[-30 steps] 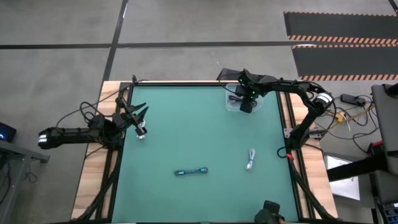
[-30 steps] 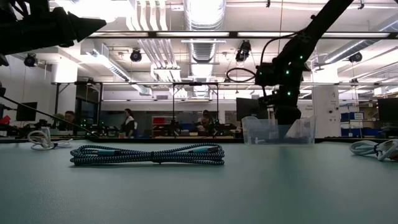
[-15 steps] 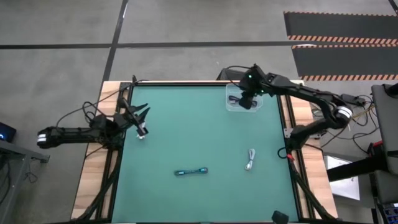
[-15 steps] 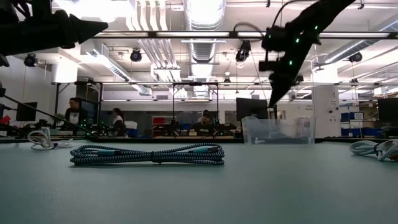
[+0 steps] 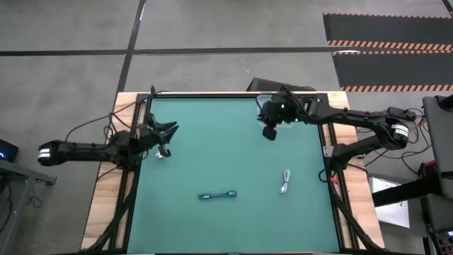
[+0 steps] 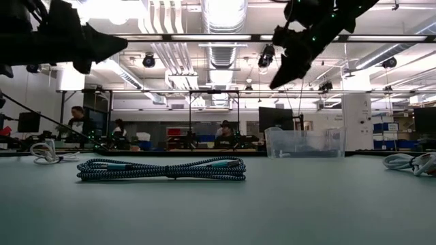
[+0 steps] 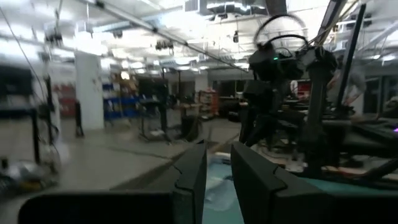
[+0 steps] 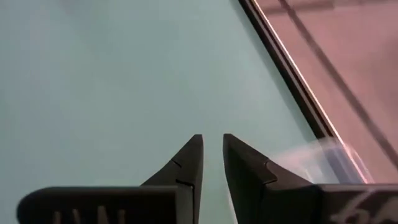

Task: Pick and place USB-C Cables
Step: Put the white charger cable into the transparent bin

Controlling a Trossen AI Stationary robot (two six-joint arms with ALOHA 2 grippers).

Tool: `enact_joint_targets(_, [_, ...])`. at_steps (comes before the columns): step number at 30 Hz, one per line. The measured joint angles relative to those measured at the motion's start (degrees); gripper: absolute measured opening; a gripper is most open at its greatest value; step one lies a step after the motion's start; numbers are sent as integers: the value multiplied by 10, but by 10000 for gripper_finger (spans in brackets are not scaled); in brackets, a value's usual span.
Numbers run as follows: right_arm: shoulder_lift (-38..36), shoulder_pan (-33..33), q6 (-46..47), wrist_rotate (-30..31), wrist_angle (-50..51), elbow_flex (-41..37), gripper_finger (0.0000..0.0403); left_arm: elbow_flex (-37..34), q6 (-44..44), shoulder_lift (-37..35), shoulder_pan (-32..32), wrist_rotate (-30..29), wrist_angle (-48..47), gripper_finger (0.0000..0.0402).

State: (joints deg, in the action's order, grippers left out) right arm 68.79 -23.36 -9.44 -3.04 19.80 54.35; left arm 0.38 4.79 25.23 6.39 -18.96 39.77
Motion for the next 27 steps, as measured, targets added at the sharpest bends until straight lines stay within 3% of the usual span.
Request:
enact_joint_targets(8, [0,79,-12,0,-172,-76,38,0,-132,56,0,0,1,58])
enact_joint_targets(16, [0,101,-17,1,-319,-154,38,3,-244,141,0,-40,-11,58])
enact_joint_targets(27, [0,101,-18,1,-413,-215,38,96,-406,254,0,-80,-249,58])
